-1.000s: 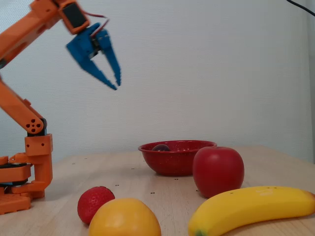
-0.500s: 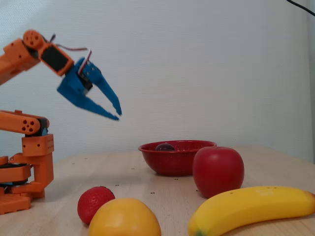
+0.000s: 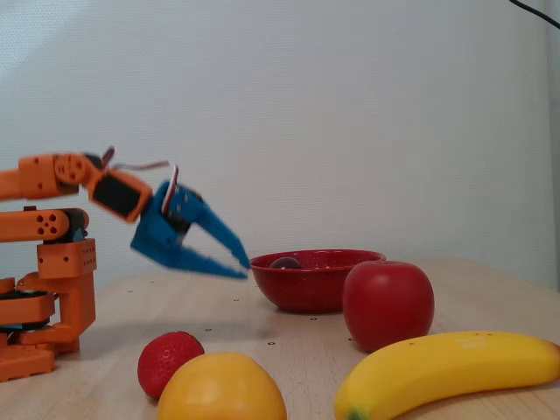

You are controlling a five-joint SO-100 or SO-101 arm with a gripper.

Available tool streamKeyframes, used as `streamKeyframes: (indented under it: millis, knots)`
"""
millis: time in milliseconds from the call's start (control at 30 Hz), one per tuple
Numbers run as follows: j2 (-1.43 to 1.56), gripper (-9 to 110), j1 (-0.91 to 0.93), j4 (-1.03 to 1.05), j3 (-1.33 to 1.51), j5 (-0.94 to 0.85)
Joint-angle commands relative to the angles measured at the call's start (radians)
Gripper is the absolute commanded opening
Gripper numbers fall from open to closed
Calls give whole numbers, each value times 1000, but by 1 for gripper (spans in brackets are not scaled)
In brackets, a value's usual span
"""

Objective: Put the plum in the red bowl.

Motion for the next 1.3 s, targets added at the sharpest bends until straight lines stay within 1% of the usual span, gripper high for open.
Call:
streamKeyframes:
  millis: [0,67,200,333,467,1267]
  knots:
    - [55,0,-26,-55,18,-6]
    - [97,0,-25,-80,81,-8]
    - [169,0,-15,91,81,-52]
    - [173,0,-14,152,81,-114]
    - [173,0,-12,288,81,-141]
    - [173,0,6,290,81,-126]
